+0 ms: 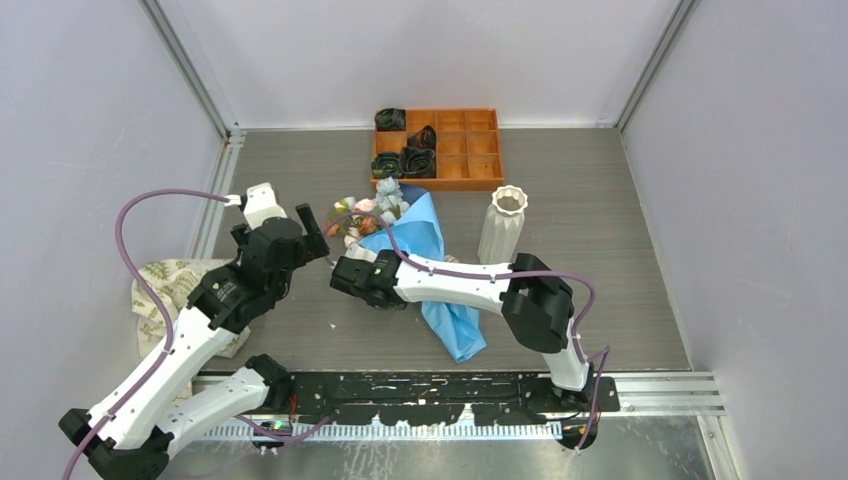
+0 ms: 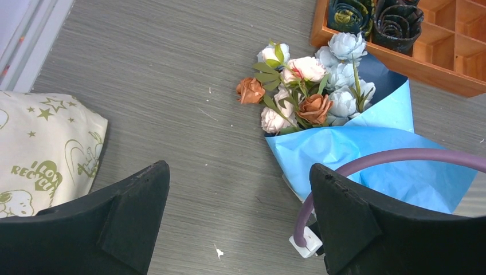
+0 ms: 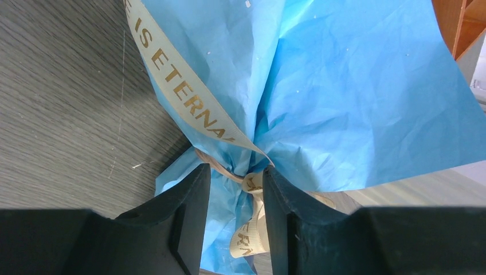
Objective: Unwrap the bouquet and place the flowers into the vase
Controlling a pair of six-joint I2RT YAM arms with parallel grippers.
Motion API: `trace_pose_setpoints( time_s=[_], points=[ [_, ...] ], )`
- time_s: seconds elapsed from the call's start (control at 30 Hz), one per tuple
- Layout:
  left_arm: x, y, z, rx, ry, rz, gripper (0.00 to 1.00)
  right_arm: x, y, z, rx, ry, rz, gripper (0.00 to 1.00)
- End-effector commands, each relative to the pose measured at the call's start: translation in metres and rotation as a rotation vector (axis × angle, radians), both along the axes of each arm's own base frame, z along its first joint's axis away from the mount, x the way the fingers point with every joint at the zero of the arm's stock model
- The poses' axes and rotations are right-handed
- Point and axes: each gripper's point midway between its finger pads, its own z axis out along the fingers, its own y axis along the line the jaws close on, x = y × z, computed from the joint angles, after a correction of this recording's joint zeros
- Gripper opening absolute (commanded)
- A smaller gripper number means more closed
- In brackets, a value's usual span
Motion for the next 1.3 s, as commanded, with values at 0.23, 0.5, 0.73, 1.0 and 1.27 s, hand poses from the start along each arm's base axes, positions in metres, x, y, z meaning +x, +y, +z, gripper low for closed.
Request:
trace_pose_setpoints(
  time_s=[0.23, 0.5, 0.73, 1.0, 1.27],
  points=[
    [0.0, 0.0, -0.004, 0.001, -0.002, -0.007, 0.92, 0.013, 0.009, 0.029, 0.033, -0.107, 0.008, 0.43],
    [0.001, -0.004, -0.005, -0.003, 0.004, -0.017, 0.92, 0.016, 0.01, 0.028, 0.015, -0.128, 0.006, 0.43],
    [0.003, -0.007, -0.008, -0.008, 0.009, -0.025, 0.92, 0.02, 0.013, 0.036, 0.028, -0.151, 0.012, 0.42],
    [0.002, -0.007, -0.01, -0.009, 0.011, -0.026, 0.92, 0.024, 0.015, 0.043, 0.036, -0.172, 0.013, 0.42],
    [0.0, -0.005, -0.013, -0.005, 0.018, -0.026, 0.92, 0.02, 0.018, 0.027, 0.03, -0.134, 0.02, 0.38]
  ],
)
